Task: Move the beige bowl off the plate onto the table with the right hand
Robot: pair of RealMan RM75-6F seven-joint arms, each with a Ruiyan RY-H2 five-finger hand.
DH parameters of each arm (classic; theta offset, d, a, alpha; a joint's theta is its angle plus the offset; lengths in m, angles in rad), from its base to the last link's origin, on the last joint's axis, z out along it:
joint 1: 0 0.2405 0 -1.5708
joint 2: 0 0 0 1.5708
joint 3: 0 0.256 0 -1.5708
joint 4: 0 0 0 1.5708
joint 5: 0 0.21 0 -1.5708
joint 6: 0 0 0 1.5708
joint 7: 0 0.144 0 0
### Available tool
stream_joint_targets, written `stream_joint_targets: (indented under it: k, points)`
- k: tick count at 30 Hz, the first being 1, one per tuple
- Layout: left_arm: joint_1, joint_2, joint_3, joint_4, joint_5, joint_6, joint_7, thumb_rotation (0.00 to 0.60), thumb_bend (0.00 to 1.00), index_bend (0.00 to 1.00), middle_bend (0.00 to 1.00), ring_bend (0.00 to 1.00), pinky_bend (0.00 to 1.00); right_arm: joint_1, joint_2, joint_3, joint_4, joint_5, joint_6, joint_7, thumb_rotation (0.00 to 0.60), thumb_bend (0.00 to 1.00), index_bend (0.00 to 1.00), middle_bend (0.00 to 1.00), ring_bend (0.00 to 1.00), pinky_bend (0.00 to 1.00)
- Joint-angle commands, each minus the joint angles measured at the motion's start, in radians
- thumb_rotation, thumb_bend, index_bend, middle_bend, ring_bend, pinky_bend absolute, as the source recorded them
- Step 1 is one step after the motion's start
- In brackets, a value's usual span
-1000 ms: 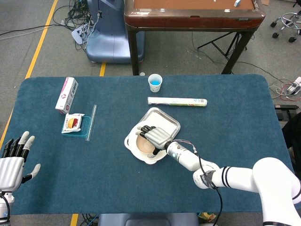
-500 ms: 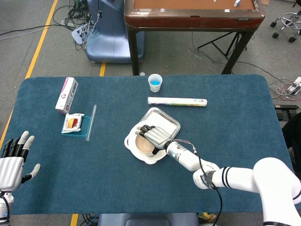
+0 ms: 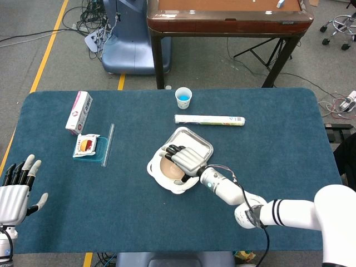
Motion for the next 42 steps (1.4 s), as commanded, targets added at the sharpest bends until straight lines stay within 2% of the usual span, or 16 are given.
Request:
stream_joint_targets:
  k: [1, 10, 16, 21, 28, 34, 42]
  points:
    - [0.000, -0.004, 0.002, 0.002, 0.002, 0.000, 0.011, 0.600, 0.27, 0.00, 0.00, 0.00, 0.00, -0.035, 0.072, -0.023, -0.098, -0.008, 0.060, -0.035, 0.600, 0.30, 0.00, 0.07, 0.06, 0.17]
    - [-0.001, -0.021, 0.000, 0.004, -0.005, 0.002, 0.047, 0.600, 0.27, 0.00, 0.00, 0.00, 0.00, -0.154, 0.229, -0.094, -0.285, -0.115, 0.164, -0.024, 0.600, 0.30, 0.00, 0.07, 0.06, 0.17]
    - [-0.002, -0.029, -0.002, 0.005, -0.007, 0.005, 0.062, 0.600, 0.27, 0.00, 0.00, 0.00, 0.00, -0.259, 0.299, -0.166, -0.322, -0.248, 0.219, 0.032, 0.600, 0.30, 0.00, 0.07, 0.06, 0.17]
    - [-0.004, -0.036, -0.004, 0.008, -0.013, 0.002, 0.075, 0.600, 0.26, 0.00, 0.00, 0.00, 0.00, -0.332, 0.320, -0.206, -0.287, -0.346, 0.243, 0.108, 0.600, 0.30, 0.00, 0.07, 0.06, 0.17]
    - [-0.008, -0.043, -0.009, 0.009, -0.025, -0.005, 0.091, 0.600, 0.26, 0.00, 0.00, 0.00, 0.00, -0.397, 0.304, -0.225, -0.208, -0.456, 0.269, 0.208, 0.600, 0.30, 0.00, 0.07, 0.06, 0.17]
    - [-0.008, -0.042, -0.009, 0.007, -0.027, -0.004, 0.088, 0.600, 0.27, 0.00, 0.00, 0.00, 0.00, -0.432, 0.256, -0.229, -0.130, -0.491, 0.267, 0.224, 0.600, 0.30, 0.00, 0.07, 0.06, 0.17]
    - [-0.007, -0.037, -0.007, 0.006, -0.023, -0.002, 0.077, 0.600, 0.27, 0.00, 0.00, 0.00, 0.00, -0.442, 0.177, -0.208, -0.031, -0.493, 0.228, 0.245, 0.600, 0.30, 0.00, 0.07, 0.06, 0.17]
